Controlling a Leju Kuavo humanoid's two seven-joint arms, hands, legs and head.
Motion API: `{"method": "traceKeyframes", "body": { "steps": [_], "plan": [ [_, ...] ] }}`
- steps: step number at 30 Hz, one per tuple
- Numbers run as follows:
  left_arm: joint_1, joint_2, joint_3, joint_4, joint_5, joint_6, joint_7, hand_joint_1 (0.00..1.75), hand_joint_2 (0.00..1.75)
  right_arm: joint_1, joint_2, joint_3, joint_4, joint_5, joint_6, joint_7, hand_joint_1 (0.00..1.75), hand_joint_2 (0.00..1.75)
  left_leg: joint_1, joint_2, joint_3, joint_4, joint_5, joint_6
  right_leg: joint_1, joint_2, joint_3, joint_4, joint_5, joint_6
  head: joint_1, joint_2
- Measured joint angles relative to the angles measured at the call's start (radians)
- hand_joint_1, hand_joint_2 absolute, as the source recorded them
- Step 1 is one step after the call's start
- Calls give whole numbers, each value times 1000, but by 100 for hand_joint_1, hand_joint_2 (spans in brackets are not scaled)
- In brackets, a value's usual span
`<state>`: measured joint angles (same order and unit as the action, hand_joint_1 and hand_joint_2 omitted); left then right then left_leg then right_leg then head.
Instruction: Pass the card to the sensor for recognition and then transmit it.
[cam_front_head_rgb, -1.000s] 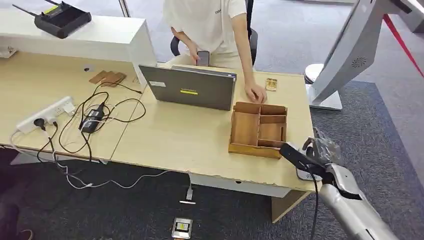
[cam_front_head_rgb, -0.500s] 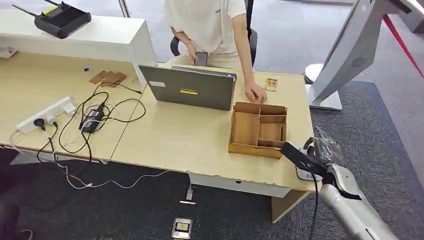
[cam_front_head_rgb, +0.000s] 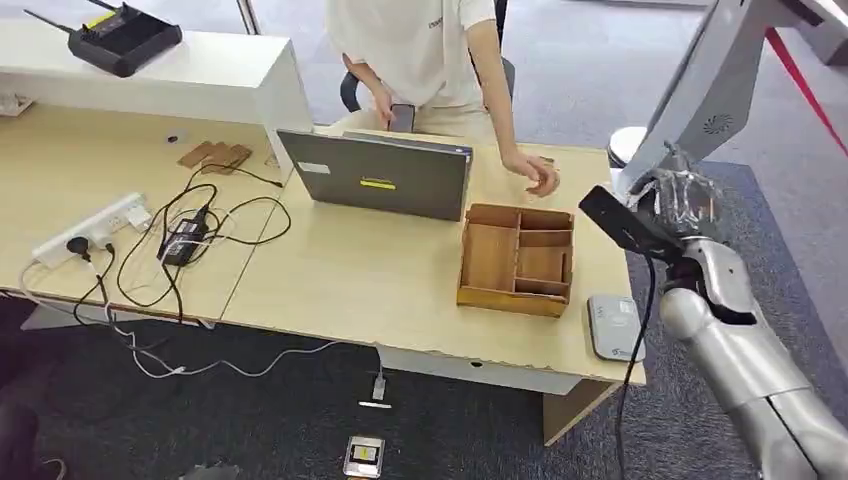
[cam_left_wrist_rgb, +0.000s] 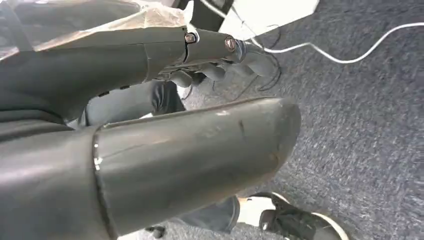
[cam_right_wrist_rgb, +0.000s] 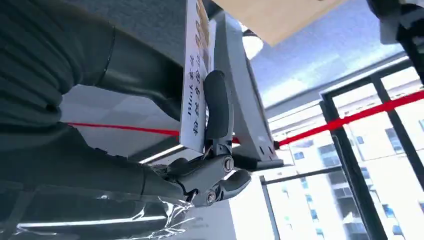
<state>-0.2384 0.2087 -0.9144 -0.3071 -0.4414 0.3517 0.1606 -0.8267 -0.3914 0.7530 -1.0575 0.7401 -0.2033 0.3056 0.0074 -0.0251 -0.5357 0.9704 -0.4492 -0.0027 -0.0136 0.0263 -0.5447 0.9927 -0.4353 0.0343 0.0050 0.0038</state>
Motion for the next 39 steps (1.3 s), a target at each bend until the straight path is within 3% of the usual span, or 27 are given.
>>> {"method": "traceKeyframes", "body": {
  "steps": [5,10,16,23,25,26,27,28,39],
  "plan": [
    [-16,-7,-2,-5,-22,-16,-5,0,0,-106,34,17,-1,28,68,-13,175,175,1,0,0,0,0,0,0,0,0,0,0,0,0,0],
    [-30,-11,-2,-8,-53,-27,-6,0,0,-193,102,68,66,64,120,-45,175,175,1,0,-1,0,0,0,0,0,0,0,0,0,0,0],
    [-32,-14,-2,-9,-67,-27,-9,0,0,-253,203,132,183,85,128,-75,175,175,2,-1,-1,0,0,0,1,0,-1,0,0,0,0,0],
    [-31,-15,-2,-9,-68,-27,-9,0,0,-255,206,134,187,86,128,-76,175,175,2,-1,-1,0,0,0,1,0,-1,0,0,0,0,0],
    [-31,-15,-2,-9,-72,-27,-9,0,0,-270,238,152,231,97,127,-77,175,175,2,-1,-2,0,0,0,2,0,-1,0,0,0,1,0],
    [-31,-15,-1,-9,-73,-27,-9,0,0,-286,278,174,293,106,126,-77,175,175,2,-1,-2,0,0,0,2,0,-1,0,0,0,0,0],
    [-28,-15,0,-9,-74,-27,-10,0,0,-310,315,196,366,109,121,-77,79,175,2,-1,-2,0,0,0,1,0,-2,0,0,0,0,0],
    [-26,-15,0,-9,-74,-27,-10,0,0,-314,320,199,378,109,117,-78,0,175,2,-1,-2,0,0,0,1,0,-2,0,0,0,0,0],
    [-13,-15,5,-9,-72,-14,-10,0,0,-331,346,220,459,109,49,-78,0,175,2,0,-2,0,0,0,1,0,-2,0,0,0,0,0]
  ]
}}
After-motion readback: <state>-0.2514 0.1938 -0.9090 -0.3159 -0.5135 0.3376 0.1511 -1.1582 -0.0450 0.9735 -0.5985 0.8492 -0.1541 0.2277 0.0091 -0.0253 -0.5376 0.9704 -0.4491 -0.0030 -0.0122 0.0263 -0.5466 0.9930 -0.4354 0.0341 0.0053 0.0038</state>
